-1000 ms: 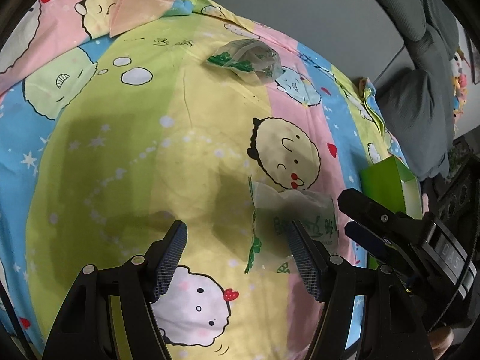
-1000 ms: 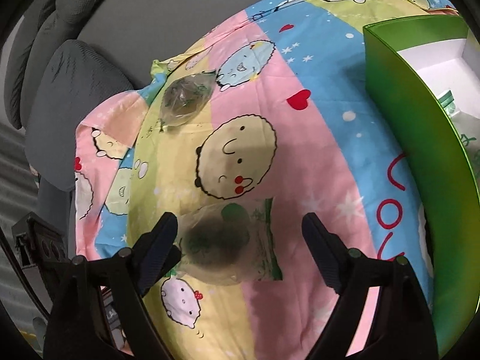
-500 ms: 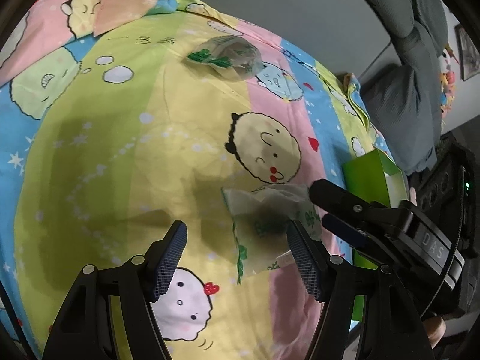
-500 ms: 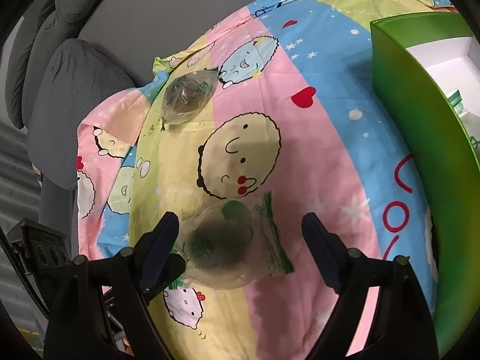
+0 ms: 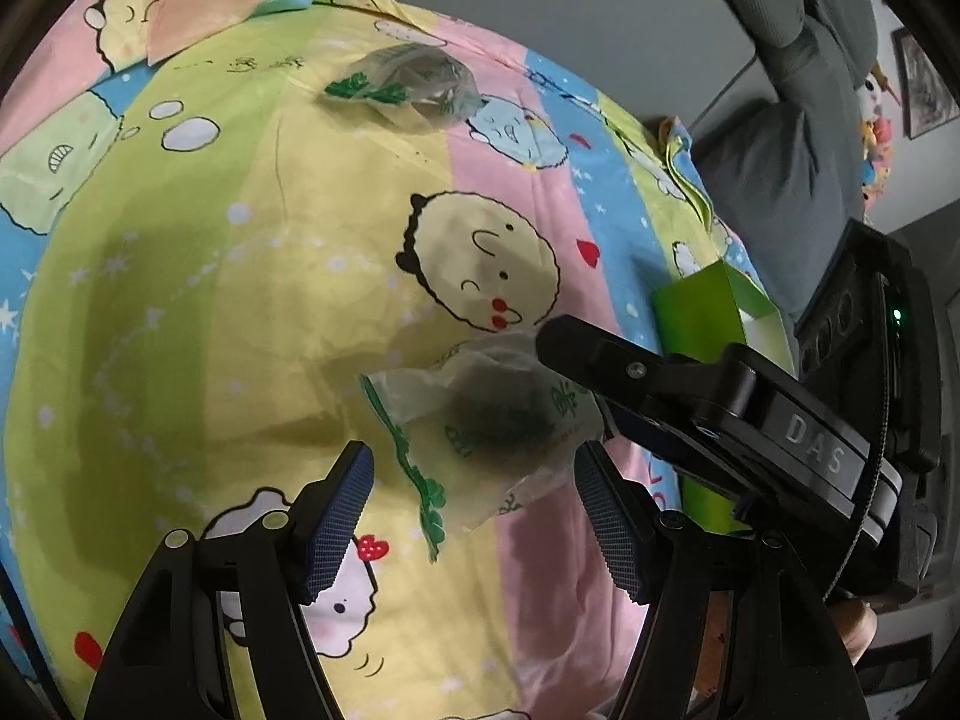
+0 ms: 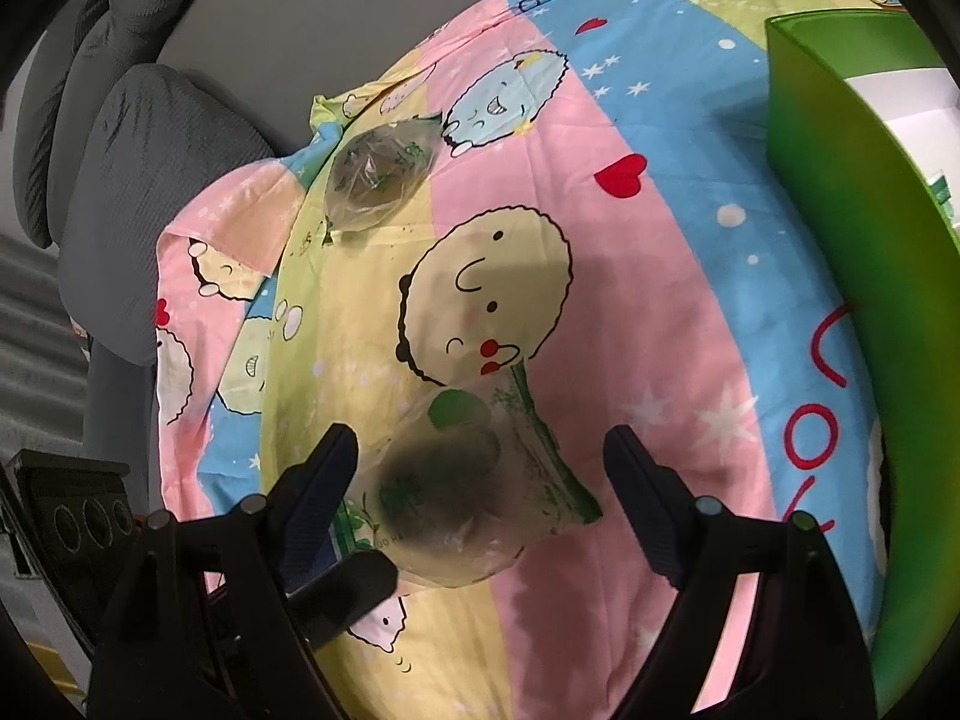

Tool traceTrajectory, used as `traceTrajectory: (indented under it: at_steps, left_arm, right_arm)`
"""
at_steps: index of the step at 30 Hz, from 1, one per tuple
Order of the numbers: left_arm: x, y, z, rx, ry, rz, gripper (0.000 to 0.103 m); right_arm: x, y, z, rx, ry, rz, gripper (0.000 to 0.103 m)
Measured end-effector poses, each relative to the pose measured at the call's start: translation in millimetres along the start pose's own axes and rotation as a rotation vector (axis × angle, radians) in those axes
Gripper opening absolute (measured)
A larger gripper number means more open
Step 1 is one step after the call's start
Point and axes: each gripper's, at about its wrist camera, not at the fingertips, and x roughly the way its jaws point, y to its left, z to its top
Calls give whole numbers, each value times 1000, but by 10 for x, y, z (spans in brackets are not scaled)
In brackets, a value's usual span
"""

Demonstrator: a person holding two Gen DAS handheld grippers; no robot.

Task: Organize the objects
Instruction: 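Carry the plastic bag with the right gripper over the green box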

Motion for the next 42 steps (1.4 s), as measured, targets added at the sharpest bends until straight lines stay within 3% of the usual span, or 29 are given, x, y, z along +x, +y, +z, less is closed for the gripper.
traceTrajectory:
  at_steps: [9, 12, 20, 37, 42]
  left_arm:
    - [203, -48, -45, 31, 53, 12, 69]
    - [207, -97, -49, 48, 37, 22, 57]
    - [185, -234, -55, 106, -24, 53, 53]
    - [-98, -744, -119, 254, -178, -4, 53]
    - [-112, -861, -144, 288, -188, -37, 53]
  right_arm:
    - [81, 18, -7, -20, 21, -8, 77]
    - [105, 38, -18, -37, 24, -20, 71]
    - [46, 57, -26, -60, -16, -18, 52]
    - [-609, 32, -100, -65, -227, 4, 51]
    - [-787, 32, -135, -71, -282, -13, 51]
